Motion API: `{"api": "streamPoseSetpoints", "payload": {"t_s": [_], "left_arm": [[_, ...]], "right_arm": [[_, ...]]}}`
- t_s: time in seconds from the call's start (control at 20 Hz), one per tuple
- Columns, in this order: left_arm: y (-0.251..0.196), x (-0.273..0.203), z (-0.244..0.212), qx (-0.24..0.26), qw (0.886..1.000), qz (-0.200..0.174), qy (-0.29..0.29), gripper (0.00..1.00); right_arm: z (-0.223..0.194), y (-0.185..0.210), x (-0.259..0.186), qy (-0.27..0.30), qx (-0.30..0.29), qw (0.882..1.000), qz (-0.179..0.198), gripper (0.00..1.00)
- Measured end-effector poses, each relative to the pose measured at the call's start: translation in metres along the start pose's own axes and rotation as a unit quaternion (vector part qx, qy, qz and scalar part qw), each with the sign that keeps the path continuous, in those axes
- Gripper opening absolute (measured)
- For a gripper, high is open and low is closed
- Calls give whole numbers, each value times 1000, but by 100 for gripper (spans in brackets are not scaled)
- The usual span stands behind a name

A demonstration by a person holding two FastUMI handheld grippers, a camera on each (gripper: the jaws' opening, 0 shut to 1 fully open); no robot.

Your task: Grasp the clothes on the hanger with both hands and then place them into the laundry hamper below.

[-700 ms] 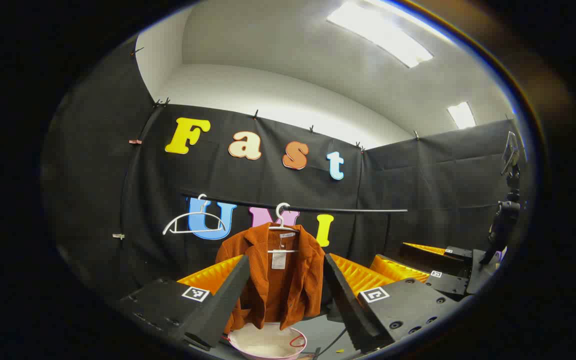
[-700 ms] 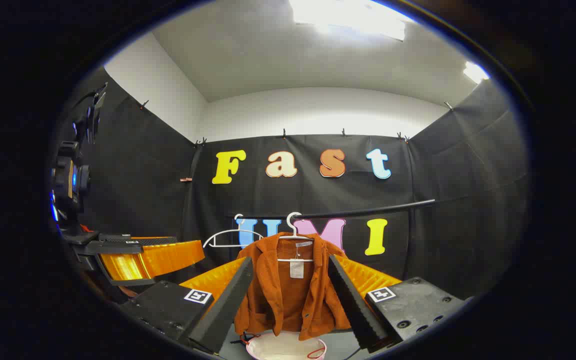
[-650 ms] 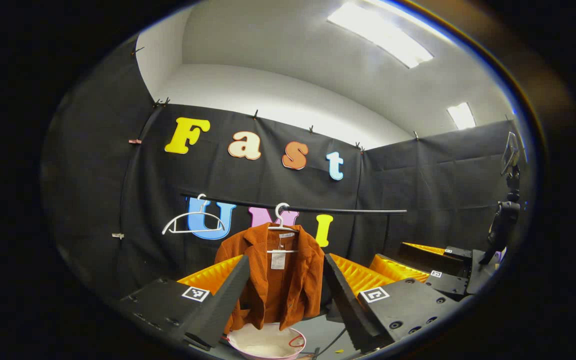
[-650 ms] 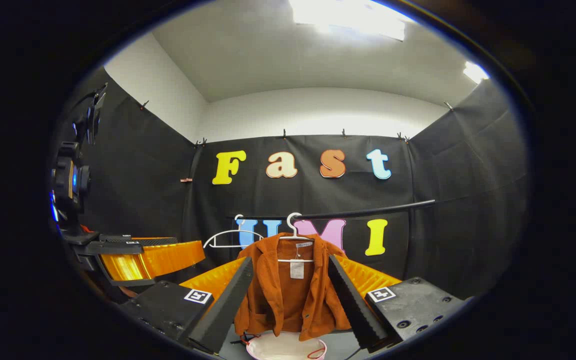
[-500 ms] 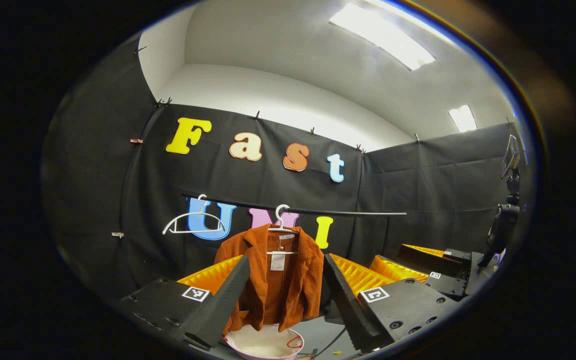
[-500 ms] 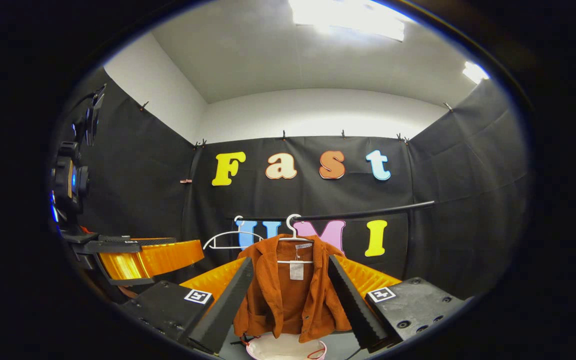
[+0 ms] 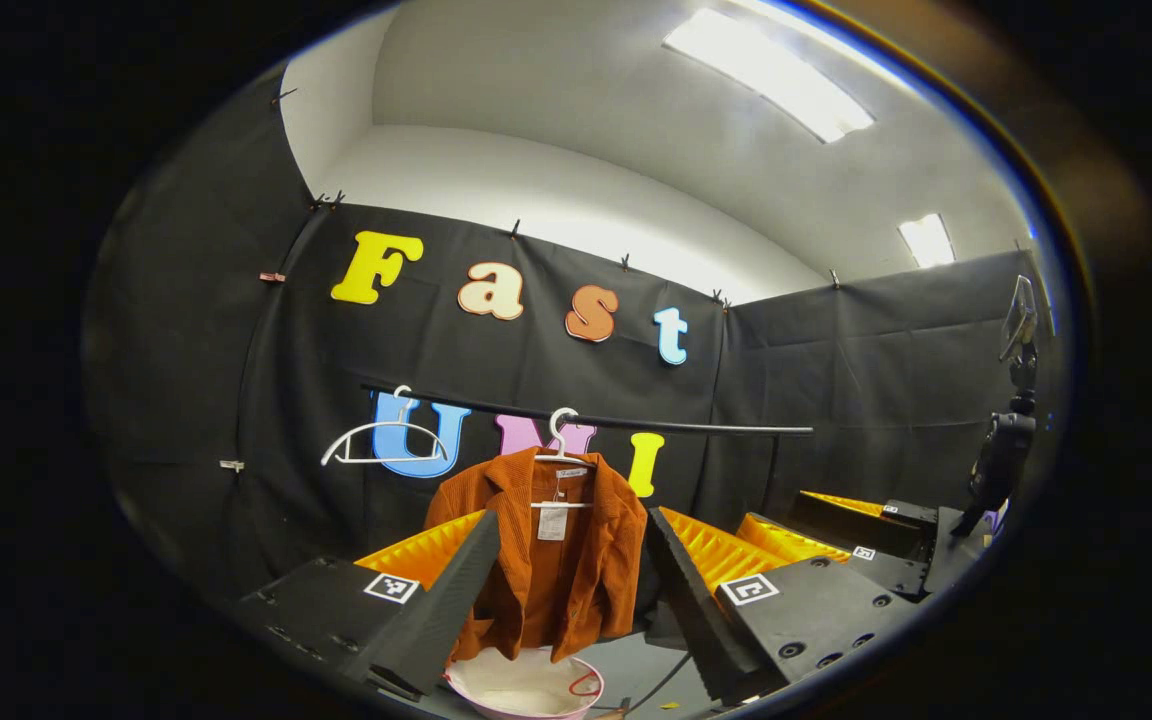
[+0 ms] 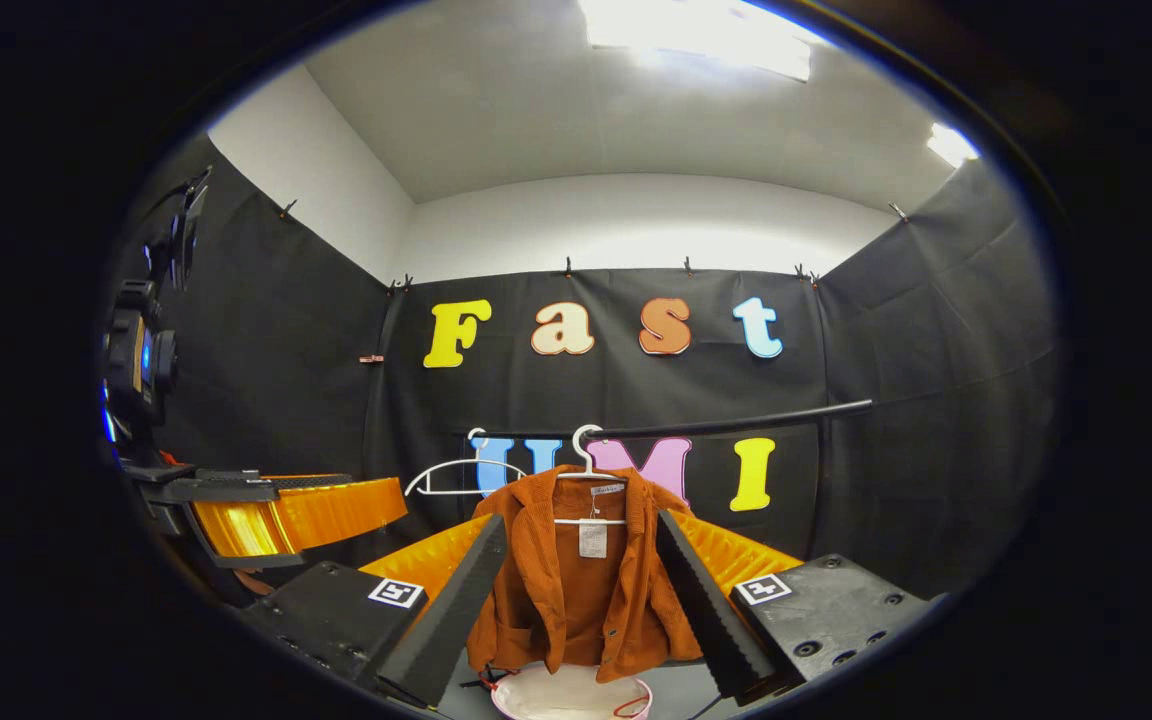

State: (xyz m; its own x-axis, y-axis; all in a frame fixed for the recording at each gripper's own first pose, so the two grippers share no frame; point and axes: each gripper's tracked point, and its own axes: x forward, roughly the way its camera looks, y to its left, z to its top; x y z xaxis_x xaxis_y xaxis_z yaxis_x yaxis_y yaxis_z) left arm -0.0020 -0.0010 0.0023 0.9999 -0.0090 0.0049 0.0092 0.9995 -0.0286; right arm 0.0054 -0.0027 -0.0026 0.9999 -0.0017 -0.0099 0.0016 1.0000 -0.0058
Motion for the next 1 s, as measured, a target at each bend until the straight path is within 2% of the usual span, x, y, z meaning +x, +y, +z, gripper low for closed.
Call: {"api": "streamPoseSetpoints", "payload": {"t_s": [0.6, 1.0], "left_arm": [[6, 8, -1, -5, 1000, -7, 4, 93], [32, 16, -9, -20, 999, -16, 19, 93]], "right_arm": [[-4, -3, 5, 5, 2, 1000, -17, 99], [-11, 12, 8, 9, -12, 999, -32, 97]]}}
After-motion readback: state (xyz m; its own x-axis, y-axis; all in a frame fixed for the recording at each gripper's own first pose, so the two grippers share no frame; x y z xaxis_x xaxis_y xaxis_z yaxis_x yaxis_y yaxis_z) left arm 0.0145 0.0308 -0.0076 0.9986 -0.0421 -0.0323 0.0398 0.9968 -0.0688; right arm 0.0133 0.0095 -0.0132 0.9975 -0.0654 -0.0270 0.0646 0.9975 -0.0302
